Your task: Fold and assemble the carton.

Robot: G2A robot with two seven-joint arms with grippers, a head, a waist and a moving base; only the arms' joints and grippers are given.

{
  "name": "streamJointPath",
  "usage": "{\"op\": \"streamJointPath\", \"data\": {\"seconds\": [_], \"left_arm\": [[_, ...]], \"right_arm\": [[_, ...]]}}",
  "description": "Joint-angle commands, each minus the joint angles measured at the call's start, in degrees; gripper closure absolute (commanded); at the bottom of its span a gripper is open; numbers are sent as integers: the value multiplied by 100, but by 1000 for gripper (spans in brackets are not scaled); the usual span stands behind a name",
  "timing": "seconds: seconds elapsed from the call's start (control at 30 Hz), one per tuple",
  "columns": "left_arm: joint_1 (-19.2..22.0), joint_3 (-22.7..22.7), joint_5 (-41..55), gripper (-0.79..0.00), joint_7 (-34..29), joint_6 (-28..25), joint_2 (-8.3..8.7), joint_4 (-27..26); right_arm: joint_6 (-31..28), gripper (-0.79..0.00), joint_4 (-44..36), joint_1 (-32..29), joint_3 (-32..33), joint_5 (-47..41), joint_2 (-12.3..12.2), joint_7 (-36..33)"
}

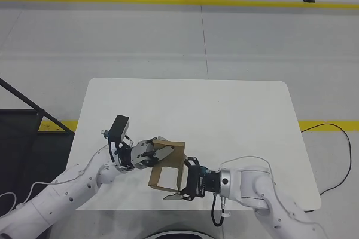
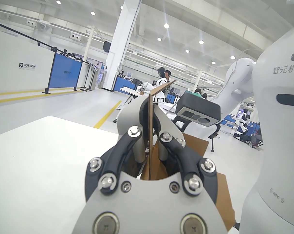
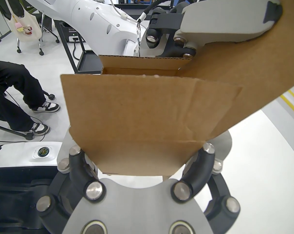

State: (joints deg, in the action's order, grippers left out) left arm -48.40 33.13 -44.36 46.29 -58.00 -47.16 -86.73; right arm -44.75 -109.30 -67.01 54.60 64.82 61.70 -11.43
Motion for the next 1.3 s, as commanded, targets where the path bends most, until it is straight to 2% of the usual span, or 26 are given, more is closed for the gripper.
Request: {"op": "streamJointPath", "data": {"seconds": [0.0, 0.5, 1.27], "left_arm": [[-2, -2, 8, 0, 0, 0, -3, 0], [-90, 162, 125, 0, 0, 0, -58, 94], [-110, 167, 52, 0, 0, 0, -148, 104]], "right_arm": [[26, -785, 7, 15, -18, 5, 9, 29], [102, -785, -29, -84, 19, -56, 19, 64], [596, -785, 130, 106, -284, 72, 171, 202]]}}
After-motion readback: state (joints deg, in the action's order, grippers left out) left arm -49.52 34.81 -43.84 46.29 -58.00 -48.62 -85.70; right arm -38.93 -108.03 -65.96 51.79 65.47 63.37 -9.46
